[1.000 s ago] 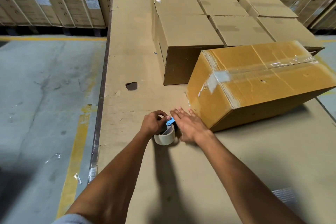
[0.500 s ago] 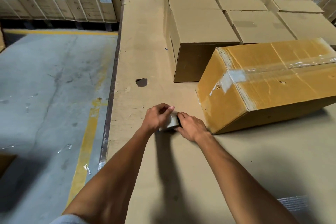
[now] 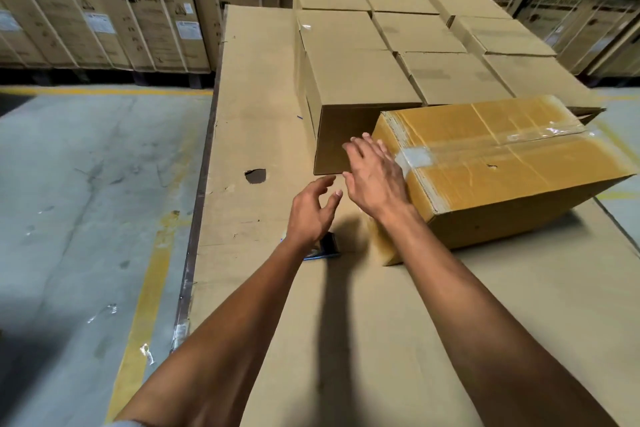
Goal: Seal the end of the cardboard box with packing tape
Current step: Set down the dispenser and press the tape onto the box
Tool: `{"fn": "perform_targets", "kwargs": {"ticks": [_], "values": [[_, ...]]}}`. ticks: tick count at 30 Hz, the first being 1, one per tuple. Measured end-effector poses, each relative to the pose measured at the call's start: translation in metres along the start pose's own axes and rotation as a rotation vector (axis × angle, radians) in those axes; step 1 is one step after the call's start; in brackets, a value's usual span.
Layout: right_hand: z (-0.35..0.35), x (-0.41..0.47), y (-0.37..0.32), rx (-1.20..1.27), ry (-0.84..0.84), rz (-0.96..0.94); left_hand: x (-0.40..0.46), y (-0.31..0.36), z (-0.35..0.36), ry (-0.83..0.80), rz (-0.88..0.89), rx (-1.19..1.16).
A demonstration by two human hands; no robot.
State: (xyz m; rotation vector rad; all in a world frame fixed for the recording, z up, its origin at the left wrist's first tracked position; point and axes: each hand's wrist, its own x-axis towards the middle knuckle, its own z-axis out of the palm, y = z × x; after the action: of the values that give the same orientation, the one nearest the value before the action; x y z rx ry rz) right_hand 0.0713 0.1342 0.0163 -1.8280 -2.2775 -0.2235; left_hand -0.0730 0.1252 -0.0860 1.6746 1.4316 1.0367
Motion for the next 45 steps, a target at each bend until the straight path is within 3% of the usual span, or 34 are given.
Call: {"fn": "perform_targets", "kwargs": {"ticks": [2, 4, 7, 9, 12, 19, 28, 45], "values": [[-0.024, 0.004, 0.017, -0.012, 0.136, 0.043, 0.001, 0.024, 0.017, 0.009, -0.026, -0.111], [-0.043, 0.005, 0.04, -0.001, 0.149, 0.171, 0.0, 0.047, 0.039, -0.002, -0.063, -0.24], [-0.056, 0.001, 0.082, 0.077, -0.052, 0.468, 0.002, 0.084, 0.066, -0.059, -0.262, -0.483], [-0.056, -0.011, 0.104, 0.082, -0.209, 0.569, 0.005, 0.105, 0.08, -0.108, -0.424, -0.672], [-0.049, -0.03, 0.119, 0.096, -0.324, 0.591, 0.007, 0.119, 0.104, -0.148, -0.577, -0.846], [-0.037, -0.031, 0.125, 0.07, -0.29, 0.584, 0.022, 0.088, 0.168, -0.05, -0.675, -1.142], [-0.029, -0.028, 0.13, 0.102, -0.243, 0.607, 0.019, 0.101, 0.155, 0.101, -0.688, -1.145], [-0.024, -0.022, 0.127, 0.086, -0.227, 0.647, 0.022, 0.099, 0.148, 0.162, -0.729, -1.147]]}}
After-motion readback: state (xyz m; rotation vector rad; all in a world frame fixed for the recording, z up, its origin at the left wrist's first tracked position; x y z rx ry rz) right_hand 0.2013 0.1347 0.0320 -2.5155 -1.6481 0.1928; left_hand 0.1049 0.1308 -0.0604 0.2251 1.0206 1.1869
